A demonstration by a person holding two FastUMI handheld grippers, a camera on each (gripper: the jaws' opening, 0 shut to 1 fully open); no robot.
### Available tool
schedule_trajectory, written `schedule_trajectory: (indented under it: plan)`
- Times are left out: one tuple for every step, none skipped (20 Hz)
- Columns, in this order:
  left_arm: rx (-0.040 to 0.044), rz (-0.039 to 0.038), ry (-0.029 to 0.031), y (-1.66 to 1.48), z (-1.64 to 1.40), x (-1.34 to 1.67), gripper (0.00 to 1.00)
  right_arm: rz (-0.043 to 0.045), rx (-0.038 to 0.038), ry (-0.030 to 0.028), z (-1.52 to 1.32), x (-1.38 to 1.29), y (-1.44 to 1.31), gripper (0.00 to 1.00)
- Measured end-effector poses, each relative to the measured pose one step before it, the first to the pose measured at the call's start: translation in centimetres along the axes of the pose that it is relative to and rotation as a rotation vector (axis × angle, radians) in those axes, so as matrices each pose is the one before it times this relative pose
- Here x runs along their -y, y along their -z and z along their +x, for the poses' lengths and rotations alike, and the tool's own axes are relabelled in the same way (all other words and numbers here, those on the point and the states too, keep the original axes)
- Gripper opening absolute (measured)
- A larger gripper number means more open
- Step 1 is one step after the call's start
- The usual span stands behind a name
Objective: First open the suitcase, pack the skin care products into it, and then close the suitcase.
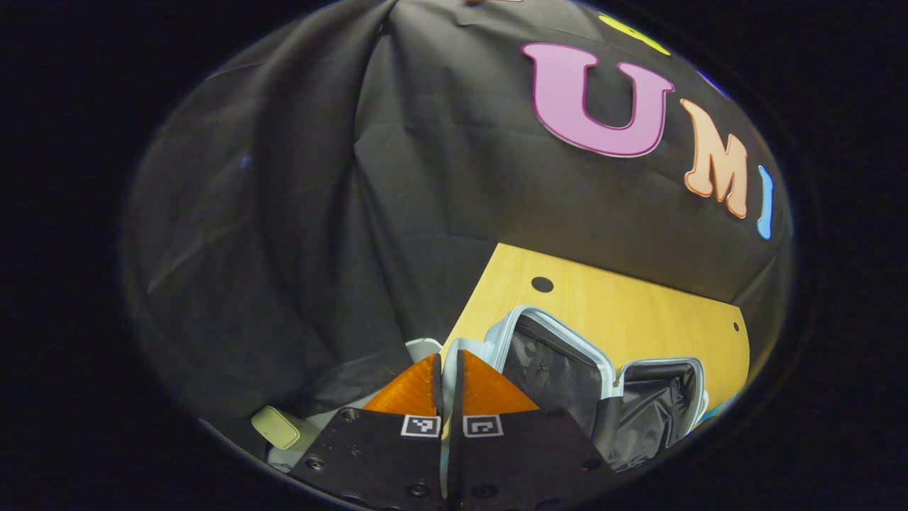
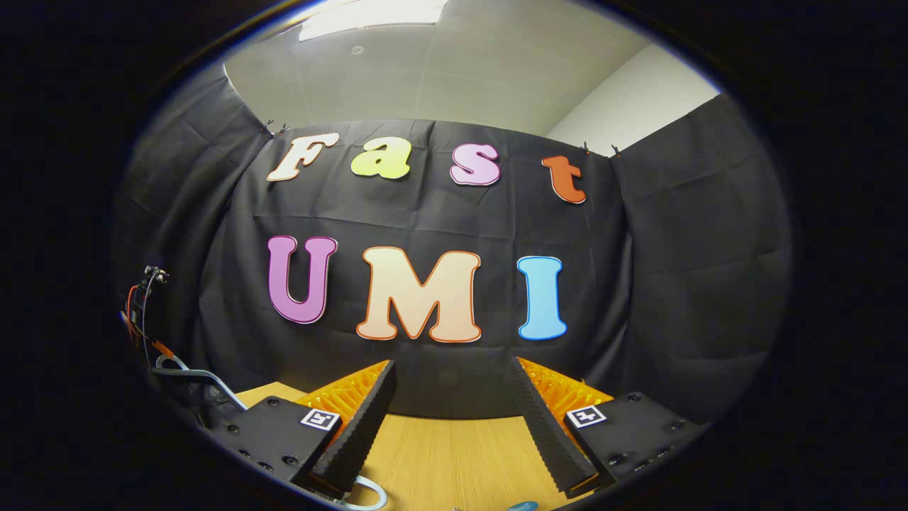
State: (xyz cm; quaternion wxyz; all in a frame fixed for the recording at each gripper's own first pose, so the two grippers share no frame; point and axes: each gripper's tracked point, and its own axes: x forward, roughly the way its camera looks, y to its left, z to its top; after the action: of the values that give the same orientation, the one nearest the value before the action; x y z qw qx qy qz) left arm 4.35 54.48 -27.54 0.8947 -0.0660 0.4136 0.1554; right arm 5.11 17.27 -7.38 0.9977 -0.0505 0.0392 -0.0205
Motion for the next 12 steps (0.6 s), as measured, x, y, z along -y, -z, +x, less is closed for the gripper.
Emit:
schedule_trajectory:
  plan:
    - [-0.0208,-0.00432,0.00103,0.806,0.634,-0.571,0.0,-0.00145,-0.00295,0.00309,0.093,0.103,0.04,1.0]
    - [-0.01433,-0.00703,-0.0087,0.792,0.855,-0.46,0.0,-0.00271,-0.00299,0.00305,0.061,0.001,0.092,1.0]
    - [-0.0174,-0.00719,-0.00225,1.035,0.997,-0.038,0.0,-0.00446,-0.00457,0.00342,0.061,0.107,0.037,1.0]
    - [-0.01253,-0.00843,-0.00468,0.737,1.018,-0.128,0.0,-0.00598,-0.00403,0.00195,0.05,0.031,0.175,1.0]
    - [-0.0118,-0.01078,-0.0099,0.554,0.876,-0.215,0.0,-0.00744,-0.00498,0.00348,0.037,0.047,0.124,1.0]
    - [-0.01538,-0.00629,-0.00078,0.684,0.716,-0.068,0.0,-0.00619,-0.00611,0.00189,-0.06,0.027,0.163,1.0]
    - [-0.0126,-0.00254,-0.00787,0.806,0.734,-0.137,0.0,-0.00534,-0.00452,0.00121,0.07,-0.036,0.029,1.0]
    - [-0.01103,0.00184,-0.00228,0.658,0.622,-0.107,0.0,-0.00595,-0.00323,0.00251,-0.032,0.072,0.005,1.0]
    - [-0.00294,-0.00292,-0.00147,0.507,0.606,-0.215,0.0,-0.00618,-0.00418,0.00049,0.008,0.025,0.036,1.0]
    - [-0.00485,0.00544,-0.00699,0.413,0.581,-0.217,0.0,-0.00703,-0.00264,0.00129,-0.052,0.003,0.021,1.0]
    - [-0.00991,0.00051,-0.02065,0.855,0.551,-0.427,0.0,-0.0062,0.00002,0.00194,-0.052,0.13,-0.112,1.0]
    - [0.01819,0.00127,-0.04227,-0.012,0.249,-0.515,0.0,-0.00504,-0.00043,0.00277,-0.131,0.113,-0.025,1.0]
